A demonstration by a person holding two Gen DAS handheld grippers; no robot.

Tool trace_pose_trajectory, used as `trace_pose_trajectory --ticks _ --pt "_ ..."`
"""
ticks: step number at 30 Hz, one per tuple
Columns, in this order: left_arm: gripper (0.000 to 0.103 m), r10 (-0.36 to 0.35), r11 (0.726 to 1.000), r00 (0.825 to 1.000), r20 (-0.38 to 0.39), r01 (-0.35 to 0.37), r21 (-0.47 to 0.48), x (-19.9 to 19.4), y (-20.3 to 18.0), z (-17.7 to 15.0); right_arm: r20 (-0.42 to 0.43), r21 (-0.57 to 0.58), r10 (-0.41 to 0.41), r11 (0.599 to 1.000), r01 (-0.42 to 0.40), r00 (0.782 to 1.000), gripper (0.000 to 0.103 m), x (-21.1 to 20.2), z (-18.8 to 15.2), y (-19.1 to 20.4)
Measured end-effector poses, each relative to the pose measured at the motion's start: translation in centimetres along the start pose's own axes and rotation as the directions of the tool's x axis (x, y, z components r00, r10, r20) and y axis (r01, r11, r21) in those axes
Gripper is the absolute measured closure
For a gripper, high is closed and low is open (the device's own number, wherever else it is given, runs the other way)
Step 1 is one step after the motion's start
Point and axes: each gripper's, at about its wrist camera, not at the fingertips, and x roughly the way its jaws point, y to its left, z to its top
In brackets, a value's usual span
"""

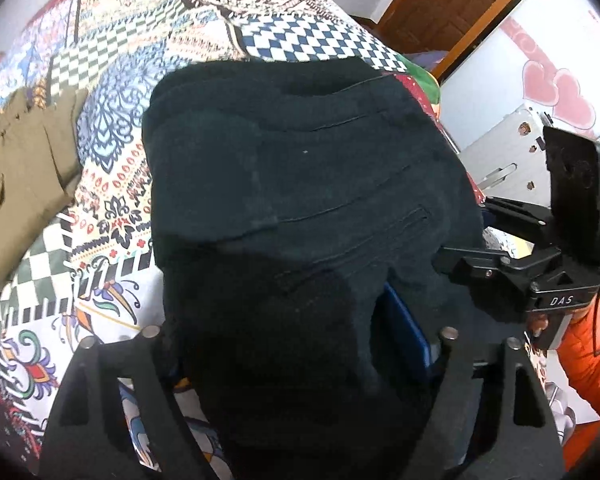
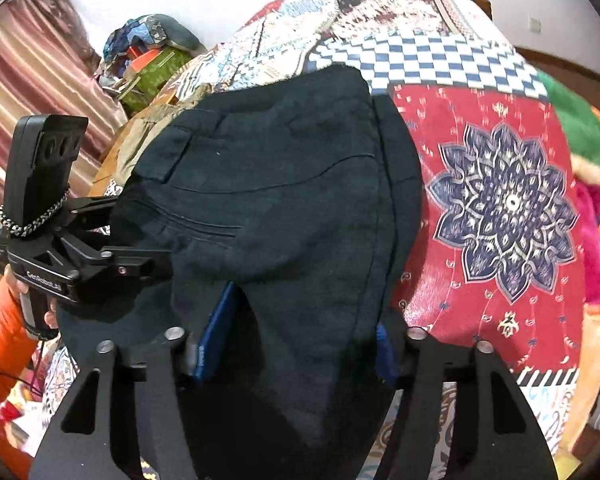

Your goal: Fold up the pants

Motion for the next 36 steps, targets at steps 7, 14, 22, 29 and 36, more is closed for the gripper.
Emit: trace_pose_trajectory --ticks 7,14,22,29,36 --pt "0.052 0.056 0.998 0.997 0.043 -0.055 -0.023 -1.4 -1.8 0.3 0.083 0.000 -0.006 1.000 0.006 0.997 0.077 -1.8 0.7 -0.1" --pt "0.075 0.072 0.997 0.993 0.095 -0.072 0.001 -4.8 -2.8 -0.3 0.125 -0.030 -0.009 0.999 0.013 0.992 0.081 -3.3 0.8 1.2" --pt "0.078 0.091 0.996 0.976 0.198 -0.092 -0.002 -9.6 -3.2 -1.5 0.186 -0.072 -0.005 0.997 0.019 0.982 0.082 -6.4 2.1 4.1" --pt "0.078 0.121 0.992 0.944 0.306 -0.125 -0.008 -15.1 -2.8 -2.8 0.252 -0.137 0.004 0.990 0.032 0.968 0.082 -8.5 3.5 8.0" --pt "0.078 0.157 0.987 0.908 0.389 -0.150 -0.049 -19.6 -0.3 -3.4 0.297 -0.205 0.029 0.978 0.034 0.954 0.082 -8.5 5.7 12.0"
